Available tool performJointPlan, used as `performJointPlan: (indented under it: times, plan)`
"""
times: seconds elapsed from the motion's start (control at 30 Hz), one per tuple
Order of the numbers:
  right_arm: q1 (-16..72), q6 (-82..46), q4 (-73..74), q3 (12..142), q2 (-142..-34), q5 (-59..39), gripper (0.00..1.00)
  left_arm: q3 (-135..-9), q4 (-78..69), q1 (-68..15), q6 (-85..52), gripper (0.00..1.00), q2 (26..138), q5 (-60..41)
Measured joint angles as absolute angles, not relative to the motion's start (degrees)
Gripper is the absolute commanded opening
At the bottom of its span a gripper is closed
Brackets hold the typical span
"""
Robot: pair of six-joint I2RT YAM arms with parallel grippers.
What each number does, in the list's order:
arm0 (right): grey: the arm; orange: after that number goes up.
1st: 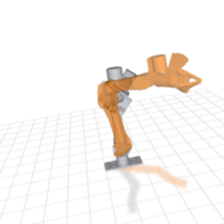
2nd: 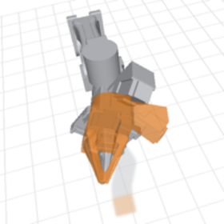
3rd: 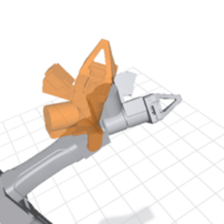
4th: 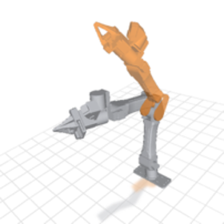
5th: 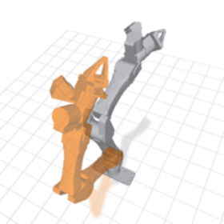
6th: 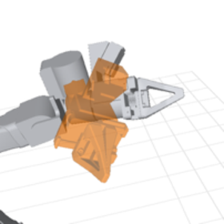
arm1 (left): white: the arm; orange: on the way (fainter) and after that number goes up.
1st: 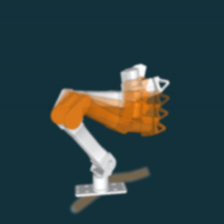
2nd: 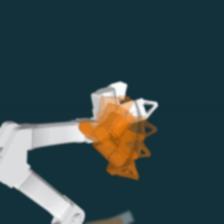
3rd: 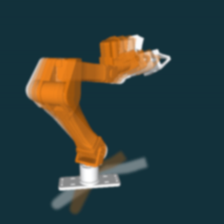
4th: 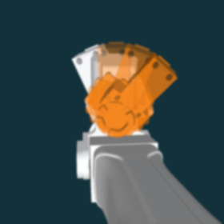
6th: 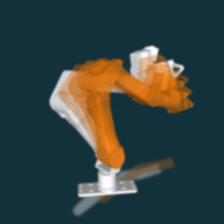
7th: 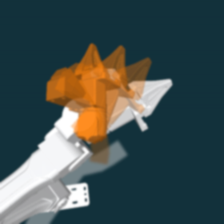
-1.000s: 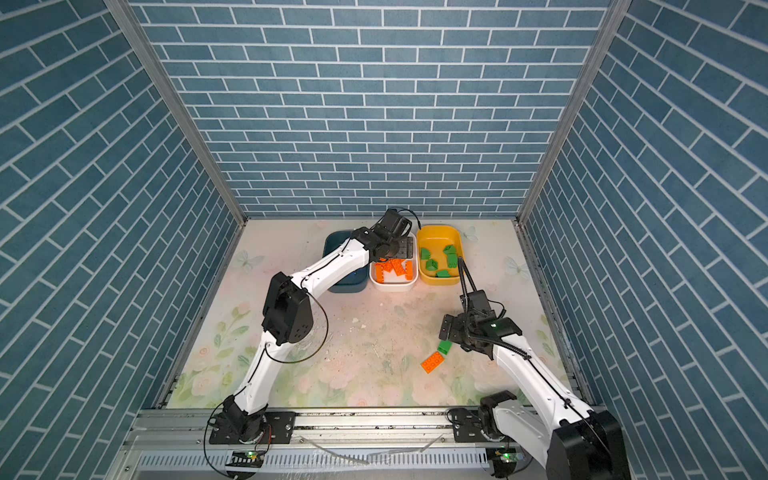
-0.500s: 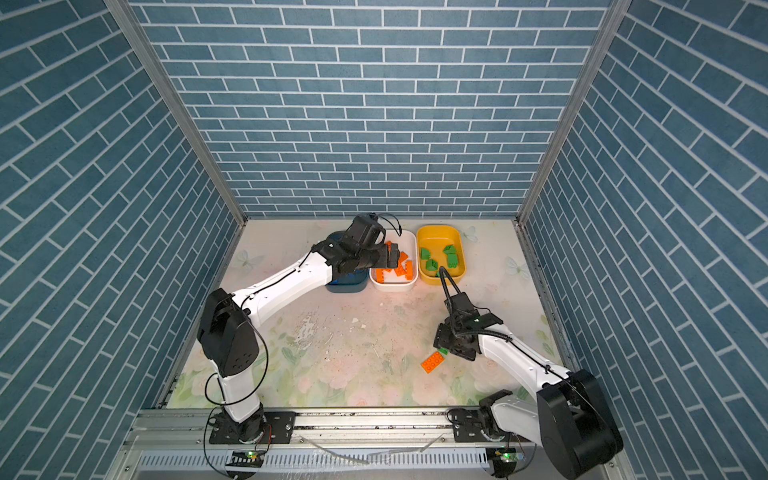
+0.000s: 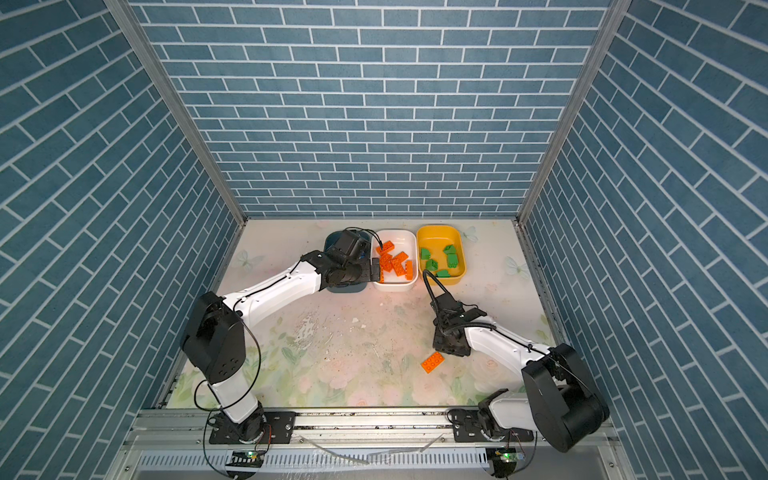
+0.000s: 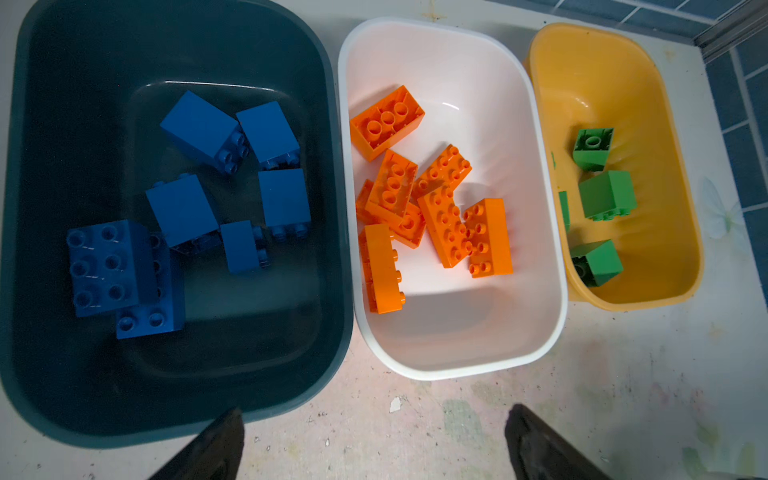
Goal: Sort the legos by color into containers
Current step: 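Grasp the green brick with the right gripper and lift it, then drop the green brick into the yellow tub with the right gripper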
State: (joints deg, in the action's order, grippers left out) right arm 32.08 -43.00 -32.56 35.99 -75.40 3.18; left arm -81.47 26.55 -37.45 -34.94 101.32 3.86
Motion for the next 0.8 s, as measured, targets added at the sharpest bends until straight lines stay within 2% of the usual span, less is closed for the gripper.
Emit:
performJointPlan:
  times: [0.23, 0.5, 0.67, 0.8]
  plan:
    - [32.16, -38.76, -29.87, 39.68, -75.5, 4.78, 0.27, -78.61, 24.27, -37.39, -35.14, 0.99, 97.8, 1.61]
    - [30.65, -33.39, -18.94, 47.22, -77.03, 4.25, 0.26, -73.17, 18.87, -37.36, -34.09, 0.99, 95.92, -5.82]
    - [24.84, -32.6, -11.7, 55.66, -84.51, -0.67, 0.26, -72.01, 17.87, -37.36, -33.61, 0.99, 94.17, -7.77]
    - [22.06, -29.87, -10.35, 65.65, -93.91, -0.71, 0.26, -72.01, 17.85, -37.36, -33.56, 0.99, 93.06, -7.62]
